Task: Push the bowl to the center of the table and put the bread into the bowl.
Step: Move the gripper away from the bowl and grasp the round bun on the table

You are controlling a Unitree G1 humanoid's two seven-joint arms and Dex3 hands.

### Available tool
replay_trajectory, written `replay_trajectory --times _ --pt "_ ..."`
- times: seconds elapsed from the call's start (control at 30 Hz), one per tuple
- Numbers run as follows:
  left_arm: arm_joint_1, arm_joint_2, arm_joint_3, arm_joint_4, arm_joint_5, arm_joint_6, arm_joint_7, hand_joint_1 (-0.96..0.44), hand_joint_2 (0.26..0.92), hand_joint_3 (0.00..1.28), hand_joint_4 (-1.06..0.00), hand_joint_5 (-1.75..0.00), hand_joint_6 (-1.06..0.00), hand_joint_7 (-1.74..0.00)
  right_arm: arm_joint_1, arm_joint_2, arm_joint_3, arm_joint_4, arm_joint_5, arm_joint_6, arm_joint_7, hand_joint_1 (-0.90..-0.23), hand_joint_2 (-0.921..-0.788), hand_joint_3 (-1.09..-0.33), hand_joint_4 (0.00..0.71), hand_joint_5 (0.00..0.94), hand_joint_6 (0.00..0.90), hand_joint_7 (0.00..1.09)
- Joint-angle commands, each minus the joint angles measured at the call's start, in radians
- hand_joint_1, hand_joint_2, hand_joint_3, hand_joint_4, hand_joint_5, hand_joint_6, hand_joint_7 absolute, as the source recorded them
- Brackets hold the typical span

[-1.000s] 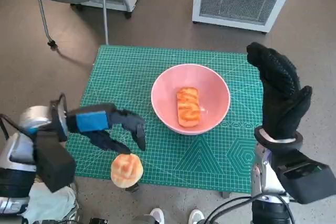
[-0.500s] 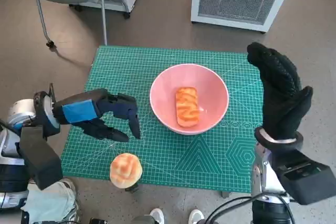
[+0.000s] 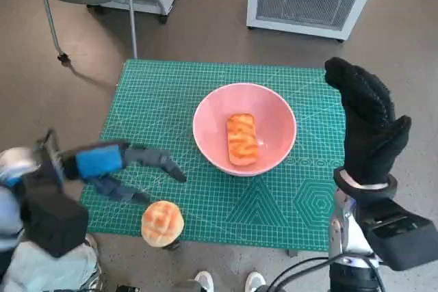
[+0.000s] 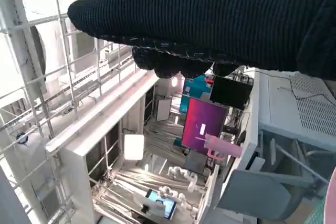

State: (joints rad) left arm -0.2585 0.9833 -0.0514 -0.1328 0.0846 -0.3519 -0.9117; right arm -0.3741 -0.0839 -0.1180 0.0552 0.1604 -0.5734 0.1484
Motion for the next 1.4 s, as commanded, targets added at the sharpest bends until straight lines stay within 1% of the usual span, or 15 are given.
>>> replay_trajectory --times 0.03,0.2,0.43,0.67,0.77,0.93,1.13,1.4 --pt "0.068 0.035 0.032 -0.066 0.023 0.003 -0.003 -0.28 0.769 0.01 -0.05 -0.01 -0.22 -0.02 0.02 0.0 -0.003 -0.001 0.011 0.019 0.0 -0.529 -0.921 -0.795 0.318 0.015 -0.001 0.66" --pt "0.115 0.036 0.058 -0.092 0.043 -0.016 0.02 -0.31 0.775 0.01 -0.01 0.0 -0.18 0.0 0.019 0.002 -0.002 -0.003 0.009 0.023 -0.002 -0.53 -0.921 -0.794 0.316 0.014 -0.001 0.65" --pt "0.175 0.025 0.081 -0.1 0.076 -0.074 0.066 -0.35 0.779 0.01 0.0 0.0 -0.15 0.0 0.013 0.007 0.003 0.001 0.0 0.025 -0.007 -0.531 -0.921 -0.795 0.315 0.013 -0.001 0.65" --pt "0.21 0.018 0.071 -0.111 0.098 -0.086 0.086 -0.36 0.781 0.01 0.0 0.0 -0.14 0.0 0.014 0.007 0.007 -0.006 -0.001 0.031 -0.006 -0.536 -0.921 -0.798 0.314 0.013 -0.001 0.65" --pt "0.212 0.008 0.055 -0.095 0.117 -0.098 0.096 -0.36 0.782 0.01 0.0 0.0 -0.13 0.0 0.014 0.009 0.01 -0.006 -0.005 0.031 -0.007 -0.538 -0.921 -0.799 0.314 0.012 -0.001 0.65" --pt "0.206 -0.021 0.019 -0.053 0.162 -0.14 0.13 -0.36 0.783 0.01 0.0 0.0 -0.13 0.0 0.017 0.007 0.011 -0.01 -0.003 0.036 -0.003 -0.541 -0.921 -0.8 0.314 0.012 -0.001 0.65" --pt "0.196 -0.066 -0.031 0.033 0.28 -0.251 0.23 -0.37 0.788 0.01 0.0 0.0 -0.12 0.0 0.021 0.006 0.012 -0.016 0.001 0.039 0.001 -0.543 -0.921 -0.801 0.313 0.012 -0.001 0.65" --pt "0.189 -0.094 -0.095 0.092 0.414 -0.289 0.297 -0.36 0.794 0.01 0.0 0.0 -0.11 0.0 0.027 -0.001 0.006 -0.023 0.007 0.044 0.004 -0.545 -0.921 -0.8 0.313 0.012 -0.001 0.65"
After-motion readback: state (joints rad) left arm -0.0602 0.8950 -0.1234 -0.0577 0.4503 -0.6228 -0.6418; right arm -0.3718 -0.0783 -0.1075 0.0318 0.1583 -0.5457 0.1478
